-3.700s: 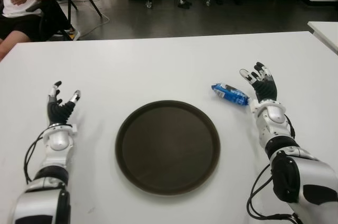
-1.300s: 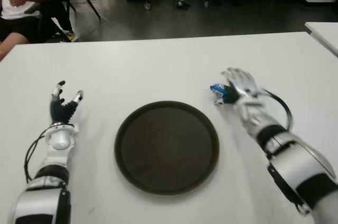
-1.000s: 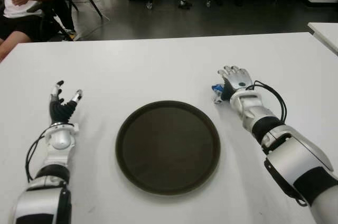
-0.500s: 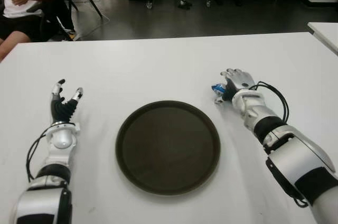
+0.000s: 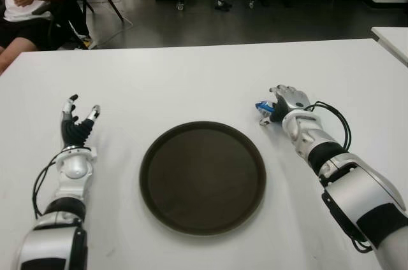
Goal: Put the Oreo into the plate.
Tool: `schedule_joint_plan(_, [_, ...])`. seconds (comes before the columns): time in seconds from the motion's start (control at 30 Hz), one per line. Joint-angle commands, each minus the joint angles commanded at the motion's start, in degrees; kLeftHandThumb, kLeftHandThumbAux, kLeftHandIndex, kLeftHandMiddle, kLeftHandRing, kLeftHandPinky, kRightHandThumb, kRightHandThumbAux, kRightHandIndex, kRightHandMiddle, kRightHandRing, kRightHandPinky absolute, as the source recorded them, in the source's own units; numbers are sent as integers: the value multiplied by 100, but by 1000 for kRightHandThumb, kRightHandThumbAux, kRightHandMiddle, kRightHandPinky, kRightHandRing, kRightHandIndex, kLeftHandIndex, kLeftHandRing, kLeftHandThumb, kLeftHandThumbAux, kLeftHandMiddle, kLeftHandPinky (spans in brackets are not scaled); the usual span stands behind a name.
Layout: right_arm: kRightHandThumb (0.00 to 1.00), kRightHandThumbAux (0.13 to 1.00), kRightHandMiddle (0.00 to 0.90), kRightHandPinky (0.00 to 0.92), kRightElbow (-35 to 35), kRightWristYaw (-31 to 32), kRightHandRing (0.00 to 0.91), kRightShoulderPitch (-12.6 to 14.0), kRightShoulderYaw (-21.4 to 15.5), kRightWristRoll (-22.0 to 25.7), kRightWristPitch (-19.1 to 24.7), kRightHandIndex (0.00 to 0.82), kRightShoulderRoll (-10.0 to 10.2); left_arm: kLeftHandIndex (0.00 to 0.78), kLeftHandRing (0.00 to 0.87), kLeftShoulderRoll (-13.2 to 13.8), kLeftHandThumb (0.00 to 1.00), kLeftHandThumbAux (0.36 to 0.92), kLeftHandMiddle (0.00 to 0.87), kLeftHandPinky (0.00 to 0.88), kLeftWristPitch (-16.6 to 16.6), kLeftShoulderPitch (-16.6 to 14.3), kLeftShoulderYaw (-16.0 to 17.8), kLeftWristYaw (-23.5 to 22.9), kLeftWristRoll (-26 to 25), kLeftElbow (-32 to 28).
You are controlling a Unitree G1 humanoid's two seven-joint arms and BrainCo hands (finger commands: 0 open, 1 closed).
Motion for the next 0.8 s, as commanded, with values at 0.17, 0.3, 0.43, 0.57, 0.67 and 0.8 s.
schedule_joint_plan(0.17, [0,758,0,0,-4,2,0,-14,-30,17,36,0,-2,0,0,-4,0,552,0,0,-6,8,6,-13,-4,-9])
schedule_joint_plan(0.3, [0,716,0,0,-4,11,0,-17,-63,37,46,0,-3,0,0,-9,0,554,0,0,-5,4,13,-6,-4,-4])
schedule_joint_plan(0.43, [0,677,0,0,-17,94,0,-15,-175,135,-29,0,-9,0,0,-1,0,561,0,0,-1,10,38,21,-20,-5])
schedule_joint_plan(0.57, [0,650,0,0,-38,596,0,-45,-474,470,-165,0,-18,0,0,4,0,560,0,0,-3,25,35,53,-6,-16])
schedule_joint_plan(0.67, [0,637,0,0,-103,1350,0,-125,-747,832,-184,0,-46,0,0,0,0,557,0,0,-9,32,39,56,-11,-25])
schedule_joint_plan(0.8, [0,633,0,0,-161,1654,0,-148,-814,958,-164,0,-73,0,0,-2,0,560,0,0,-10,33,42,54,-17,-28])
